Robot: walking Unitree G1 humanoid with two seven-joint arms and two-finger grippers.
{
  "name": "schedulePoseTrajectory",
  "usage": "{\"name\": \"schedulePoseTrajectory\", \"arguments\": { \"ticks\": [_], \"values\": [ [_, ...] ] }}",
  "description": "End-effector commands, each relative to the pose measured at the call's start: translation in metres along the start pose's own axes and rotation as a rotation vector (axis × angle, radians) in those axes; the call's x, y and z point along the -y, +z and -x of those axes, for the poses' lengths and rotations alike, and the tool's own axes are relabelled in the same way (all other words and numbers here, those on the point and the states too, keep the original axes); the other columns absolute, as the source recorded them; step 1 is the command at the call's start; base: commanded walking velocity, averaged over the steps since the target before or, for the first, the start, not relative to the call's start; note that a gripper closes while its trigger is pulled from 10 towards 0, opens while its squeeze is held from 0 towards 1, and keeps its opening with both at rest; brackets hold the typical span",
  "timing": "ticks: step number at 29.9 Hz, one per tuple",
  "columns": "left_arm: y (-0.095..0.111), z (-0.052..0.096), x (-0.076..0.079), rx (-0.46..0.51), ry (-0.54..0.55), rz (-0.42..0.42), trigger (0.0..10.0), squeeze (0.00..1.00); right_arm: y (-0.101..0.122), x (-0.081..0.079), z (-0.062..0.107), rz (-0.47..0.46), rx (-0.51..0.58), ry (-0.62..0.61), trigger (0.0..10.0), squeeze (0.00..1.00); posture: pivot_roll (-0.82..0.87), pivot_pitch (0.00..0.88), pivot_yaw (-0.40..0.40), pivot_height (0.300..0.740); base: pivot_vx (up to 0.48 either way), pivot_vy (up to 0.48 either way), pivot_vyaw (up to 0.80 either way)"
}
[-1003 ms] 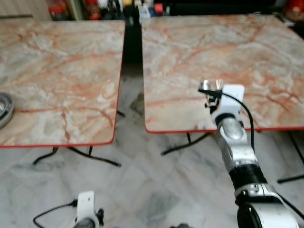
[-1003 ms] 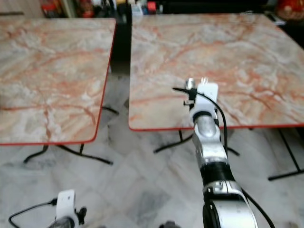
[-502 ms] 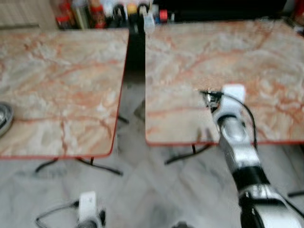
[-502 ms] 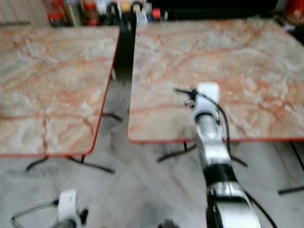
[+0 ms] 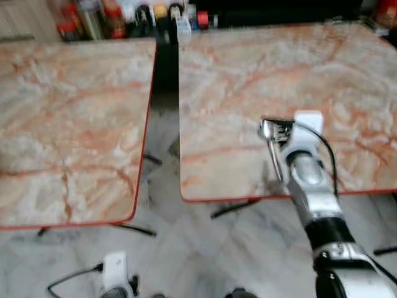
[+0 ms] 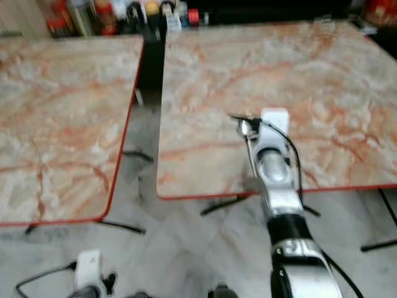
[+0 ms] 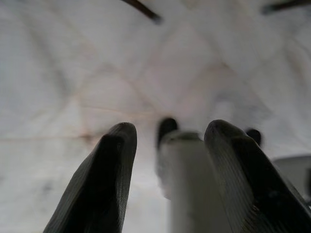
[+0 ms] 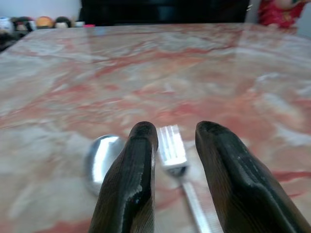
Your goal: Setting the table
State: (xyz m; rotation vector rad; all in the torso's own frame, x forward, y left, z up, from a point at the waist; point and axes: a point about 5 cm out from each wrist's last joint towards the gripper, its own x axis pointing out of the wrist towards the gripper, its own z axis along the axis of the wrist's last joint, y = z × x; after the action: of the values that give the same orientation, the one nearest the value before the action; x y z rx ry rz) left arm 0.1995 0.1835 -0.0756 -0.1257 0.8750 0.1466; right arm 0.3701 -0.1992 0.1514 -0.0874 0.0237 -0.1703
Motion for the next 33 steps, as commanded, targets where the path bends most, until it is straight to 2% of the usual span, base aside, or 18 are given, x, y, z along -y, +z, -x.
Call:
{"name": "schedulePoseTrajectory", "arguments": {
  "ticks": [1,2,3,10,11,12,19,33],
  "values": [
    [-0.007,0.002,-0.012,-0.032,0.030,0.001,10.0,0.00,0.000,-0.006,0.001,-0.012,-0.008,0.010,10.0,0.17,-0.03,0.155,-0.007,0.711,0.000,0.000,0.00],
    [-0.007,0.002,-0.012,-0.034,0.029,-0.001,10.0,0.00,-0.003,-0.005,0.002,-0.021,-0.024,0.003,10.0,0.73,-0.03,0.155,-0.007,0.711,0.000,0.000,0.00],
    [-0.007,0.002,-0.012,-0.035,0.029,0.000,10.0,0.00,-0.005,-0.004,0.002,-0.029,-0.039,0.000,10.0,1.00,-0.03,0.155,-0.007,0.711,0.000,0.000,0.00],
    [-0.008,0.002,-0.012,-0.041,0.023,-0.002,10.0,0.00,-0.007,-0.004,0.001,-0.046,-0.066,0.006,10.0,1.00,-0.03,0.159,-0.004,0.711,0.000,0.000,0.00],
    [-0.009,0.002,-0.011,-0.046,0.017,-0.002,10.0,0.00,-0.009,-0.007,0.001,-0.030,-0.094,0.024,10.0,0.44,-0.03,0.159,-0.004,0.711,0.000,0.000,0.00],
    [-0.009,0.002,-0.011,-0.049,0.013,0.002,10.0,0.00,-0.012,-0.009,0.001,-0.010,-0.119,0.037,10.0,0.00,-0.03,0.159,-0.004,0.711,0.000,0.000,0.00],
    [-0.011,0.003,-0.013,-0.050,0.030,-0.001,10.0,0.00,-0.016,-0.010,0.001,-0.029,-0.151,0.031,10.0,0.00,-0.03,0.157,-0.003,0.711,0.000,0.000,0.00],
    [-0.013,0.004,-0.019,-0.054,0.041,-0.005,10.0,0.00,-0.019,0.004,-0.006,-0.045,-0.203,-0.017,10.0,0.00,-0.02,0.145,-0.002,0.711,0.000,0.000,0.00]
  ]
}}
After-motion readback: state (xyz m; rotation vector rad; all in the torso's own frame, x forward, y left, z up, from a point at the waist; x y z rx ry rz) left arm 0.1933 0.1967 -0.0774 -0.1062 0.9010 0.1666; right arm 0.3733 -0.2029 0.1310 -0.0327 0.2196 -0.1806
